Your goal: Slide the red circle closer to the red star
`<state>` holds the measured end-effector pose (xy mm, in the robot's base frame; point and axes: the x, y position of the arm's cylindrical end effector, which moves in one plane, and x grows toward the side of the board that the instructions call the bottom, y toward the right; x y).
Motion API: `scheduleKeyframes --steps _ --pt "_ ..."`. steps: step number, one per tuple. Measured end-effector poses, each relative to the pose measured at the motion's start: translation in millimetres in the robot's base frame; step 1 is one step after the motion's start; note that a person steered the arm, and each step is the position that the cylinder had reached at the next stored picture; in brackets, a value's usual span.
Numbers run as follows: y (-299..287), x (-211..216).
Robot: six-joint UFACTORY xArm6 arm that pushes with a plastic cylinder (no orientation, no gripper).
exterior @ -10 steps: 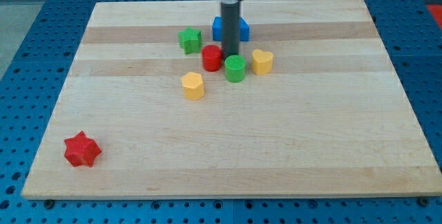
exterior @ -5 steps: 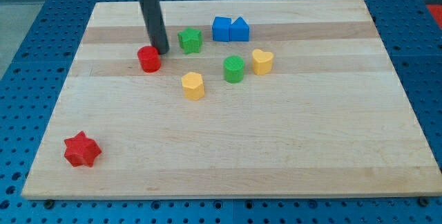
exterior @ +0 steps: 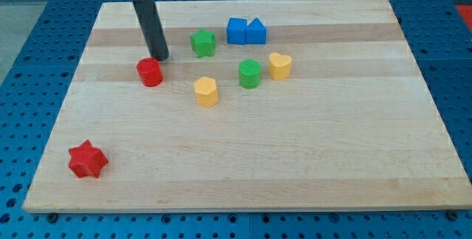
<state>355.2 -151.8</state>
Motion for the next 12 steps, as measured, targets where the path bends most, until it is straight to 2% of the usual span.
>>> scheduleKeyframes --steps 3,4,6,8,10,12 --pt "-14 90" --pt "-31 103" --pt "-65 91" --pt "-71 106" --pt "-71 144" --pt "-71 140"
